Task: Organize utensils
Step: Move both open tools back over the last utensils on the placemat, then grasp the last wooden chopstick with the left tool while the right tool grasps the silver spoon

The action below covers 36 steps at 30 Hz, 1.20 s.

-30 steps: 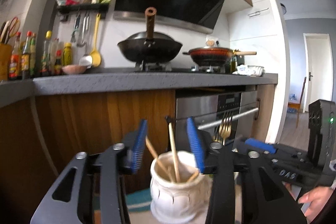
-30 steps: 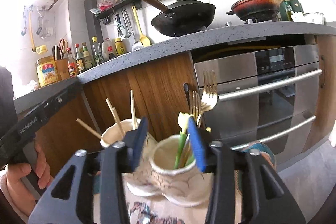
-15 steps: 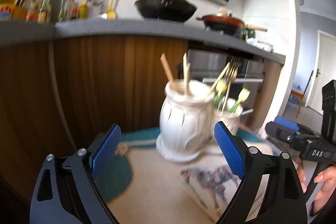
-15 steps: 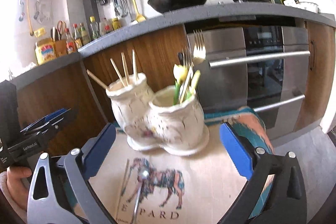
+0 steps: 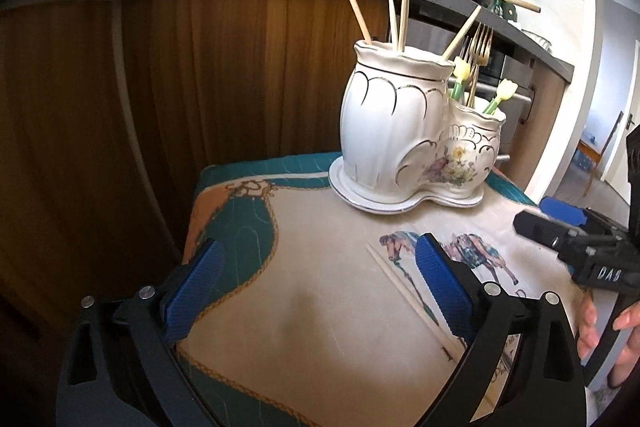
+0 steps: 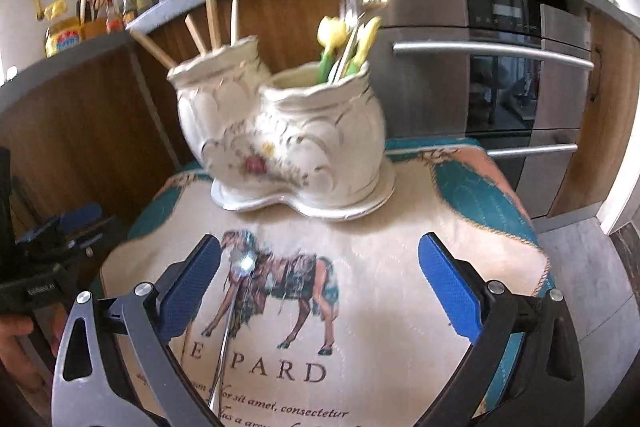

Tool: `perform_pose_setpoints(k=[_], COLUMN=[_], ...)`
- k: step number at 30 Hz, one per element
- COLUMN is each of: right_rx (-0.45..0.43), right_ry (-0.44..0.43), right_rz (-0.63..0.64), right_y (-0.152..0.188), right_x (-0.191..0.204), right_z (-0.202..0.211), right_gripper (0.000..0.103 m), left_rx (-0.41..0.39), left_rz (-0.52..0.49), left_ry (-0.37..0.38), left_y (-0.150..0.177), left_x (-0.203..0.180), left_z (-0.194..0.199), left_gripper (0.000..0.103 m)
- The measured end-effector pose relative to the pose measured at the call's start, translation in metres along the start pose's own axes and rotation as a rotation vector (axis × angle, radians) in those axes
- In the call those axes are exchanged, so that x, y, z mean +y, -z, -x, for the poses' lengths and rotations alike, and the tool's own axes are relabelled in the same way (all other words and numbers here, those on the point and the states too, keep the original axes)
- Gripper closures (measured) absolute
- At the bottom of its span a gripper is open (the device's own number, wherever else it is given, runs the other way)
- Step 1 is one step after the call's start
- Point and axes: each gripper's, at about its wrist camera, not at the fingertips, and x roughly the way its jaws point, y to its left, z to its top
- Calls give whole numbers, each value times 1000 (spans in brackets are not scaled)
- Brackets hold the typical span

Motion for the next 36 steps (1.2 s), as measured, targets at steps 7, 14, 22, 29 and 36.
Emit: perform_pose_setpoints(k=[7, 14, 22, 29, 36], right_rx=[155, 246, 246, 239, 185], right_ry=[-45, -79, -78, -126, -129], right_rz=[150, 208, 266, 170, 109], right_y=[18, 31, 35, 30, 20], right_x=[35, 53, 63, 44, 15], right_z=[-21, -34, -34, -33, -15], right_gripper=[25, 73, 91, 100, 100], left_rx=[32, 58, 89, 108, 237], left_rz=[13, 26, 5, -60, -78], left_ry=[26, 42, 68, 74, 149], left_y=[-2, -2, 4, 10, 23], left_x=[0, 2, -7, -26, -57], left_z=[-5, -11, -15, -16, -29], left_gripper=[7, 7, 7, 7, 25])
